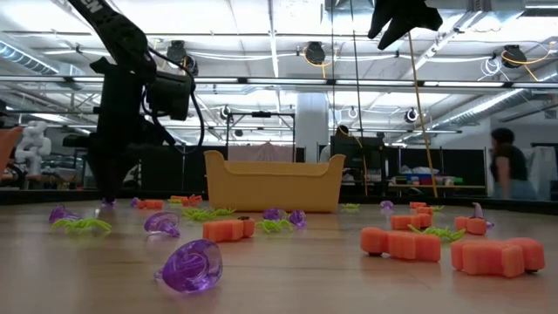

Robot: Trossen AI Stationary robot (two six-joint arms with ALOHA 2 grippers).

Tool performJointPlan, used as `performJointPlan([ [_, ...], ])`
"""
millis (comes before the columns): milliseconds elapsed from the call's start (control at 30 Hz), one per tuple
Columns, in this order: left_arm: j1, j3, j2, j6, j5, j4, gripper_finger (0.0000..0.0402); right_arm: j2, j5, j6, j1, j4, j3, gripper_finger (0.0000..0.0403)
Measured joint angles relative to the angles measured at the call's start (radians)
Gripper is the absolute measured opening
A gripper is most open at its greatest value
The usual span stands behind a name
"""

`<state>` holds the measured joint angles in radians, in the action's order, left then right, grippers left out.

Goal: Sort Halloween decoration
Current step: Put the violet witch hat toy into the blue bin

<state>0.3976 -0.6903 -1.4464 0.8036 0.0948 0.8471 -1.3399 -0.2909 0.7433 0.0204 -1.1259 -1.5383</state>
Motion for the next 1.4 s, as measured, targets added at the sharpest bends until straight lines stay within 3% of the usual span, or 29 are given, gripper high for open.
performJointPlan([
  [467,-0.006,-0.047,0.117,-0.002,-0.121,0.011,0.0,0.0,0.001,0.0,0.0,0.0,0.0,0.0141],
  [733,-0.011,-0.203,0.265,-0.02,-0.203,0.009,0.0,0.0,0.006,-0.027,-0.001,0.021,0.0,0.0141],
  [1033,-0.014,-0.408,0.357,-0.055,-0.224,-0.011,0.0,0.0,0.007,-0.09,-0.001,0.177,0.0,0.0141],
  [1200,-0.014,-0.479,0.359,-0.115,-0.308,-0.103,0.0,0.0,0.044,-0.137,-0.001,0.261,0.0,0.0141],
  [1400,-0.022,-0.496,0.359,-0.167,-0.452,-0.365,0.0,0.0,0.141,-0.187,-0.003,0.334,0.0,0.0141],
])
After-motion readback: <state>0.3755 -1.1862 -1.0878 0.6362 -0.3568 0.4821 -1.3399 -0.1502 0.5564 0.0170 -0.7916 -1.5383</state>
